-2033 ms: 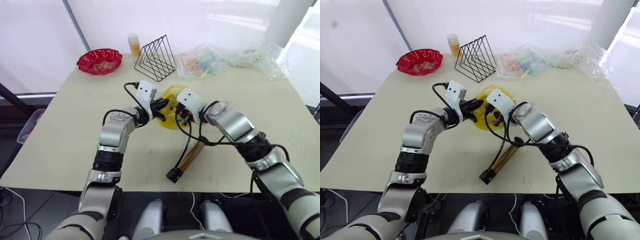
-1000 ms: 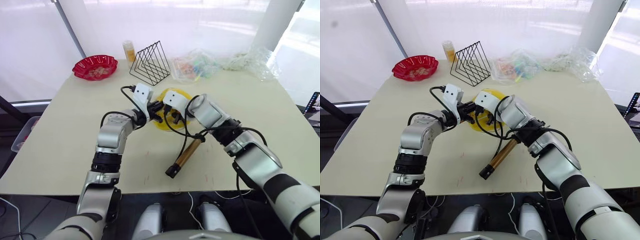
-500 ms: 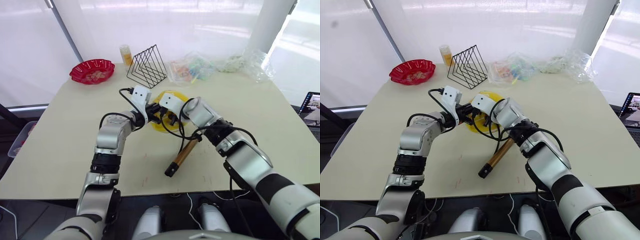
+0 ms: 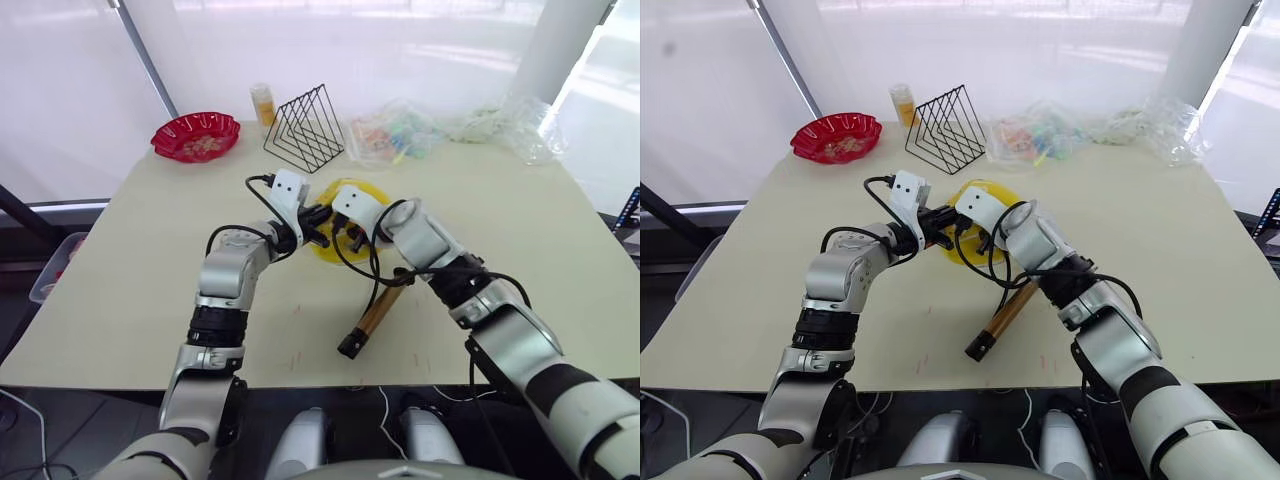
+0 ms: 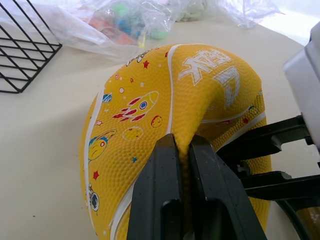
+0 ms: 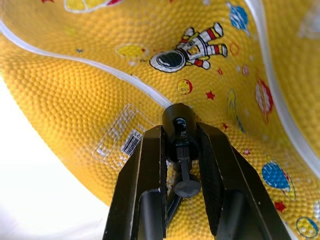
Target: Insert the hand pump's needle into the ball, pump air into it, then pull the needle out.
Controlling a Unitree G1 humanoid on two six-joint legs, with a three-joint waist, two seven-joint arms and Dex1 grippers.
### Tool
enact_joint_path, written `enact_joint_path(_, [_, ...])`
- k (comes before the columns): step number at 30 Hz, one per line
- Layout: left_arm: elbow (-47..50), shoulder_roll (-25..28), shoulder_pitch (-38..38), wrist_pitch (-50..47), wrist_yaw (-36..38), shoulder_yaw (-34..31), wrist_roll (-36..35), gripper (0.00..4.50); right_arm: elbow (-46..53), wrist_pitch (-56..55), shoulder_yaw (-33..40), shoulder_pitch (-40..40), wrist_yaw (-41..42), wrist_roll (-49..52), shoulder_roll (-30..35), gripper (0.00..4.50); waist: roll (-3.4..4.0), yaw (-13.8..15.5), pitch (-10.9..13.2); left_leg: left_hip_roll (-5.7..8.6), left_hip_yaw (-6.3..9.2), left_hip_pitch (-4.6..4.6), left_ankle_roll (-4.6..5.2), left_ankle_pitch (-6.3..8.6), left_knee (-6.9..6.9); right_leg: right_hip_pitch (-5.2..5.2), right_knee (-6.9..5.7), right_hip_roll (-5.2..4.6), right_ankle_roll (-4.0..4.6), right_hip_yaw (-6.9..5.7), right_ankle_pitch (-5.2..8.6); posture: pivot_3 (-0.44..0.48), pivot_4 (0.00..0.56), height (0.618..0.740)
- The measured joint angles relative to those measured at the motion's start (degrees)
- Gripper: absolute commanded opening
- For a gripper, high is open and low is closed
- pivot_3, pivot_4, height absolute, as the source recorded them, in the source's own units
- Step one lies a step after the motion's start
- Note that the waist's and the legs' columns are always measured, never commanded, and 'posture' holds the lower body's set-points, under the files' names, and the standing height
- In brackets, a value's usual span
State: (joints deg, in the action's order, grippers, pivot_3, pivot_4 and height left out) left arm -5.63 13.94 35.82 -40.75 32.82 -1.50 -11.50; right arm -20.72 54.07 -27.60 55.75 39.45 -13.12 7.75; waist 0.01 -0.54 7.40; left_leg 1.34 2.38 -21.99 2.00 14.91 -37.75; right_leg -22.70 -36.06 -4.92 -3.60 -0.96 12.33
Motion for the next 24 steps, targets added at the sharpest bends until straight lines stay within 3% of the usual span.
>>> enact_joint_path(2, [-0.1,-0.1,0.3,0.1,0.1,0.0,0.0,0.00,4.2,2.6,0.0,-1.7,0.4,0.7,0.8,2.23,0.02,0.2,0.1,0.06,0.08,-0.06,-0.01,-0.01,0.18,0.00,0.22,-0.02,0.00,-0.08,0.00,0.000,0.150,0.737])
enact_joint_path(5, [-0.6,-0.1,0.7,0.2,0.5,0.1,0.0,0.00,10.6,6.4,1.7,-4.5,0.5,2.2,3.1,4.01,0.09,0.6,0.3,0.15,0.14,-0.24,-0.13,-0.08,0.30,-0.11,0.28,-0.09,-0.02,-0.13,0.02,0.000,0.150,0.737])
enact_joint_path(6, [-0.6,-0.1,0.8,0.3,0.6,0.1,0.0,0.00,12.0,7.0,2.1,-4.8,0.6,2.6,3.5,4.34,0.10,0.7,0.3,0.17,0.16,-0.30,-0.13,-0.08,0.30,-0.18,0.28,-0.09,-0.02,-0.15,0.02,0.000,0.150,0.737])
enact_joint_path(10, [-1.3,-0.4,1.3,1.0,0.8,0.4,0.0,0.00,22.0,8.5,3.8,-8.9,1.4,5.0,7.9,4.43,0.12,1.3,0.4,0.27,0.41,-0.60,-0.14,-0.10,0.29,-0.42,0.27,-0.09,-0.02,-0.41,0.02,0.000,0.150,0.737])
enact_joint_path(15, [-1.8,-0.4,1.5,1.3,0.8,0.4,0.0,0.00,27.4,8.2,4.8,-10.4,1.0,6.8,10.2,4.43,0.11,1.3,0.4,0.30,0.50,-0.64,-0.20,-0.15,0.29,-0.40,0.25,-0.08,-0.02,-0.49,0.03,0.000,0.150,0.737])
enact_joint_path(19, [-1.8,-0.3,1.7,1.5,1.2,1.0,0.0,0.00,37.8,7.1,13.6,-19.1,0.0,12.0,9.7,4.43,0.05,1.7,0.5,0.36,0.73,-0.82,-0.30,-0.21,0.28,-0.37,0.40,-0.12,-0.02,-0.69,0.03,0.000,0.150,0.737])
enact_joint_path(24, [-2.0,-0.1,1.9,1.7,1.2,1.1,0.0,0.00,43.6,4.3,20.3,-24.9,-1.0,16.5,10.3,4.43,0.04,1.5,0.5,0.36,0.92,-0.80,-0.29,-0.22,0.28,-0.36,0.31,-0.08,-0.02,-0.79,0.05,0.000,0.150,0.737])
